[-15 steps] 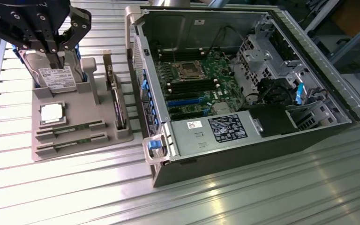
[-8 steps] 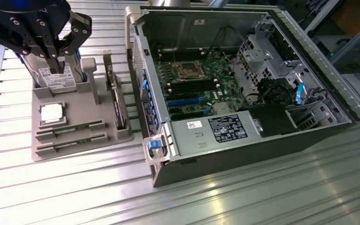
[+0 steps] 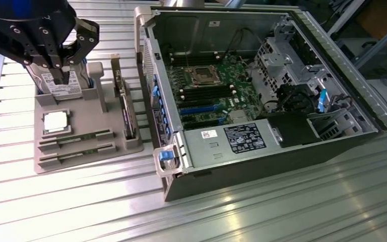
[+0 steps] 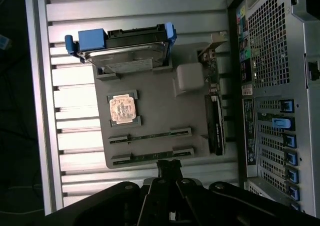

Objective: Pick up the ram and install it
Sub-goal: 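Reach for the ram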

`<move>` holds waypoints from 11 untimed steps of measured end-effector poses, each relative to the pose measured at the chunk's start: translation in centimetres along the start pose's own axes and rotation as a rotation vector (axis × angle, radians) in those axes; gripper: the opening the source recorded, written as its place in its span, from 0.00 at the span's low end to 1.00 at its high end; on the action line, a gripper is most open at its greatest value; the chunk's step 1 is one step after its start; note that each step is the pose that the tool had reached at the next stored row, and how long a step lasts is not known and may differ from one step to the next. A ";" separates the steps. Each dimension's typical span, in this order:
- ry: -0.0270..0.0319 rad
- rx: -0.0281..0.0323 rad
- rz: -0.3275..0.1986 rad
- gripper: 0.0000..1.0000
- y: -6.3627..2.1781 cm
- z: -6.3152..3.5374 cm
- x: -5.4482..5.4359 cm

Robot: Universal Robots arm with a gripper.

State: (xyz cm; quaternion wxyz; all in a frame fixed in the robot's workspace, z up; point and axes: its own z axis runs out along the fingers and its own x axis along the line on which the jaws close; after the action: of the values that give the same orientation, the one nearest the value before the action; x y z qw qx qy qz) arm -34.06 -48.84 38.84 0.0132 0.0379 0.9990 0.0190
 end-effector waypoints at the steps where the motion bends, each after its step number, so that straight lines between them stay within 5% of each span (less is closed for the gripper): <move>1: -0.0001 0.0000 0.000 0.10 -0.11 0.00 0.0; 5: 0.0000 0.0001 0.000 0.10 -1.03 -0.01 -0.1; 11: 0.0000 0.0001 0.000 0.10 -1.13 -0.01 -0.1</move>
State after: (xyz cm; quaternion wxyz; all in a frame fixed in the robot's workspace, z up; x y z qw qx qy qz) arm -34.06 -49.97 38.81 0.0132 0.0379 0.9990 0.0189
